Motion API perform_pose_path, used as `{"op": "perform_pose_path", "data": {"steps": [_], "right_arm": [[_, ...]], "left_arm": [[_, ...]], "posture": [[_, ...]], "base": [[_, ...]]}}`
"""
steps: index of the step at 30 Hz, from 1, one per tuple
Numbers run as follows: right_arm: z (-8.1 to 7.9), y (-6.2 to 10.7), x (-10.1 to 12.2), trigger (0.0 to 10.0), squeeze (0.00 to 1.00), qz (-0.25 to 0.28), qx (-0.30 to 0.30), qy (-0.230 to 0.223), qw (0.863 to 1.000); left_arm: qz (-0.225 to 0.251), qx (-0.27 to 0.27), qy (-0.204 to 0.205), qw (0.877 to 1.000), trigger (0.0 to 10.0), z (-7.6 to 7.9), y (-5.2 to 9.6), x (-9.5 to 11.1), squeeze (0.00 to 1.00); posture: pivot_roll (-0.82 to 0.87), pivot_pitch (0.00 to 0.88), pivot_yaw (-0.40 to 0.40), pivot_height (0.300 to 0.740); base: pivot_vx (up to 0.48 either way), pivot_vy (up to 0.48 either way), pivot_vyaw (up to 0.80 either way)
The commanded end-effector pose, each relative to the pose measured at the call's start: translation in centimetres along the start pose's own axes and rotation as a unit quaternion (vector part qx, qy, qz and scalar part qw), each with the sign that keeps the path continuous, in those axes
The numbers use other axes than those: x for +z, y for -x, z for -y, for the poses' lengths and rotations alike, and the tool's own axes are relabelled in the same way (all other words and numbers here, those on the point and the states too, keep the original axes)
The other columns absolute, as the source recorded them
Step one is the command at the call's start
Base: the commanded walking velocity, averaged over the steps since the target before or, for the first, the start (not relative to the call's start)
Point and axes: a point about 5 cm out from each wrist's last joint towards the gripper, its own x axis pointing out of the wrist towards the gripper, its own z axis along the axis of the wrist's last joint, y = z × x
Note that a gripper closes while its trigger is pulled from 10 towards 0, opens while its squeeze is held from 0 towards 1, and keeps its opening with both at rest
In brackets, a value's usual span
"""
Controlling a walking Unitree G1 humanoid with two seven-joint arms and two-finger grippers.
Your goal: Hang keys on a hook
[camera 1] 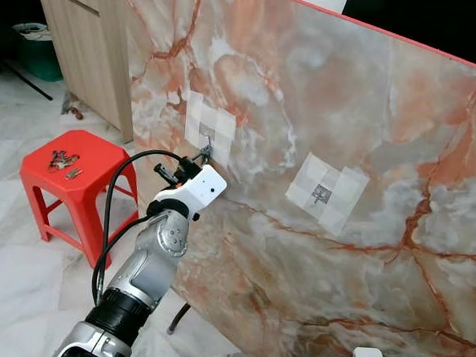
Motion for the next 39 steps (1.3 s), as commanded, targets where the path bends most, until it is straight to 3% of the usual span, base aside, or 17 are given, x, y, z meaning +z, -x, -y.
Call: {"op": "perform_pose_path", "data": {"steps": [1, 9, 16, 17, 23, 27, 39], "right_arm": [[1.0, 0.2, 0.7, 10.0, 0.00, 0.012, -0.014, 0.006, 1.000], [0.9, 0.2, 0.7, 10.0, 0.00, 0.012, -0.013, 0.006, 1.000], [0.9, 0.1, 0.7, 10.0, 0.00, 0.012, -0.013, 0.004, 1.000], [0.9, 0.1, 0.6, 10.0, 0.00, 0.012, -0.013, 0.003, 1.000], [0.8, 0.1, 0.6, 10.0, 0.00, 0.011, -0.012, 0.004, 1.000], [0.8, 0.1, 0.5, 10.0, 0.00, 0.009, -0.011, 0.003, 1.000], [0.8, 0.1, 0.5, 10.0, 0.00, 0.009, -0.011, 0.003, 1.000]], "left_arm": [[0.012, -0.004, -0.010, 1.000, 10.0, 0.1, -0.1, 0.8, 1.00], [0.019, -0.007, -0.014, 1.000, 10.0, 0.2, -0.1, 1.0, 1.00], [0.043, -0.045, 0.036, 0.997, 10.0, 0.9, 0.3, 1.6, 1.00], [0.055, -0.071, 0.048, 0.995, 10.0, 1.4, 0.8, 1.7, 1.00], [0.043, -0.094, 0.046, 0.994, 10.0, 2.1, 1.8, 0.7, 1.00], [0.038, -0.118, 0.070, 0.990, 10.0, 2.5, 3.6, -0.3, 1.00], [0.038, -0.118, 0.070, 0.990, 10.0, 2.5, 3.6, -0.3, 1.00]], "posture": [[-0.01, 0.000, -0.164, 0.740], [-0.01, 0.000, -0.162, 0.740], [-0.01, 0.000, -0.157, 0.740], [-0.01, 0.000, -0.158, 0.740], [0.00, 0.000, -0.154, 0.740], [0.00, 0.000, -0.152, 0.740], [0.00, 0.000, -0.152, 0.740]], "base": [[0.000, 0.000, 0.00], [0.000, 0.000, 0.00], [0.000, 0.000, 0.00], [0.000, 0.000, 0.00], [0.000, 0.000, 0.00], [0.000, 0.000, 0.00], [0.000, 0.000, 0.00]]}}
